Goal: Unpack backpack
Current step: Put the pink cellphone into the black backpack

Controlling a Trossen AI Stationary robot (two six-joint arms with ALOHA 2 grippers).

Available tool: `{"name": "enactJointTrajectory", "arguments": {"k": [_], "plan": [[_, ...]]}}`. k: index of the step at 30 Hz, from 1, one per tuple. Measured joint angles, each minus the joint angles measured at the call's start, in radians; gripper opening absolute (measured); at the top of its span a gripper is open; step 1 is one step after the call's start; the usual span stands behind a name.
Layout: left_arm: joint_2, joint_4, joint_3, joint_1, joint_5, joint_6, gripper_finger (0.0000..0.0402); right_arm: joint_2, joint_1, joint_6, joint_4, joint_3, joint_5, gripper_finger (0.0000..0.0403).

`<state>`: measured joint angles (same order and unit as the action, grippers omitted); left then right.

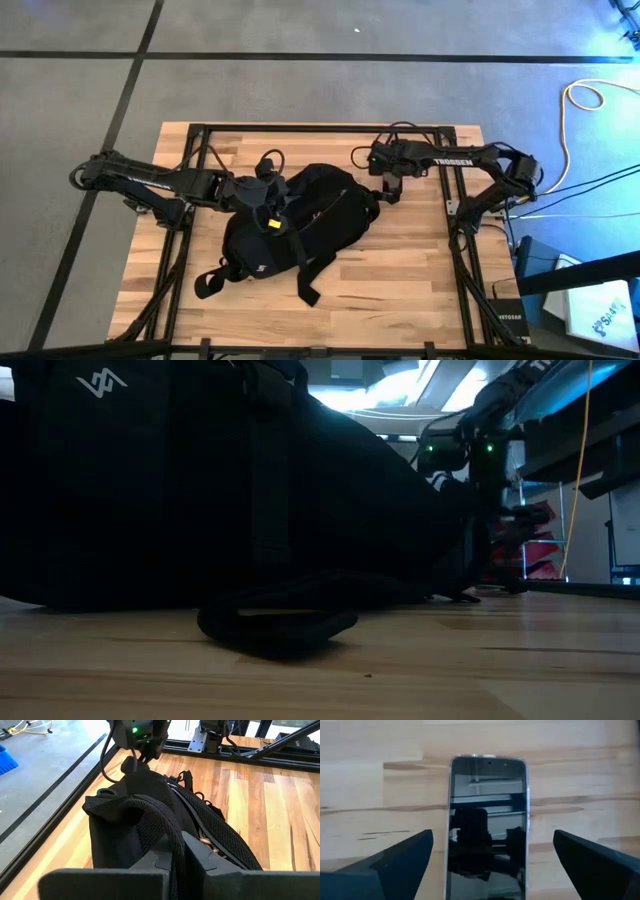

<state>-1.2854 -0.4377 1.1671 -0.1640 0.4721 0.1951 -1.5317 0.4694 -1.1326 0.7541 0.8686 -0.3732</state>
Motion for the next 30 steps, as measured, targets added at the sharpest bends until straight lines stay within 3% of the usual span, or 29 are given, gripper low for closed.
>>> {"name": "enactJointTrajectory", "arguments": {"k": [6, 15, 30], "plan": [[0.000, 0.000, 0.000, 0.000, 0.000, 0.000, 0.0005, -0.001, 0.038, 0.014, -0.074, -0.056, 0.062, 0.0399], [0.000, 0.000, 0.000, 0.000, 0.000, 0.000, 0.0006, -0.001, 0.037, 0.036, -0.180, -0.102, 0.071, 0.0399], [0.000, 0.000, 0.000, 0.000, 0.000, 0.000, 0.0005, -0.021, 0.036, 0.033, -0.184, -0.113, 0.081, 0.0400]]}}
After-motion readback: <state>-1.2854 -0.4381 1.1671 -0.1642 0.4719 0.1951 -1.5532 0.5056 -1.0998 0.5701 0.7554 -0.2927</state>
